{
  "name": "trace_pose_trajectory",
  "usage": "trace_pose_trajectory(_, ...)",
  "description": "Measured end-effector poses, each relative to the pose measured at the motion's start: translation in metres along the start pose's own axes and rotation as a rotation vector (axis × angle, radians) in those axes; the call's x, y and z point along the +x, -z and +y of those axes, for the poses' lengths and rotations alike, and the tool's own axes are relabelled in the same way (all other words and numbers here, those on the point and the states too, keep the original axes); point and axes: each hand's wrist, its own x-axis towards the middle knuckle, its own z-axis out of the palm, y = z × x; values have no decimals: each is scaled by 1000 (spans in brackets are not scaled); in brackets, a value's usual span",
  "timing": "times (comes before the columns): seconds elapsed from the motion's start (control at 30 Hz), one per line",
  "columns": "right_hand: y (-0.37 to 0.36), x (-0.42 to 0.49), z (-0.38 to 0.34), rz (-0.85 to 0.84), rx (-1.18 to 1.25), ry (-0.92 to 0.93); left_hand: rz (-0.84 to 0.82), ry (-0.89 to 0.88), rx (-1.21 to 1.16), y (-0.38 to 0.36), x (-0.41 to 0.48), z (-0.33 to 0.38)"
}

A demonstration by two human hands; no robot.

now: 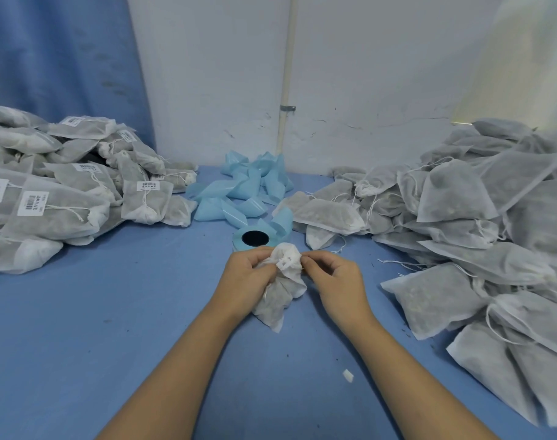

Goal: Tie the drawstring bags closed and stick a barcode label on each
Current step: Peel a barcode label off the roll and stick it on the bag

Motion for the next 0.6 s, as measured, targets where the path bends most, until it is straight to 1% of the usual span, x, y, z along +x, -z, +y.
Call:
trace_pose_trajectory(0.23, 1, 1, -1, 26, 28, -48, -17, 11, -16, -1, -1, 1)
trace_pose_trajectory(0.3, 1, 1, -1, 80, 48, -53, -14, 15, -24, 0, -1, 0)
trace_pose_trajectory(0.4, 3, 2, -2, 205, 77, -68, 18, 10, -27, 2, 1, -2)
trace_pose_trajectory(0.43, 4, 2, -2, 249, 113, -89, 36, 8, -25, 2, 1, -3)
trace_pose_trajectory(0.5, 6, 3, -2, 305, 272, -136, 73, 4, -19, 3, 2, -4)
trace_pose_trajectory(0.6, 7, 3, -5, 330, 443, -156, 129, 15, -17, 2, 3, -4)
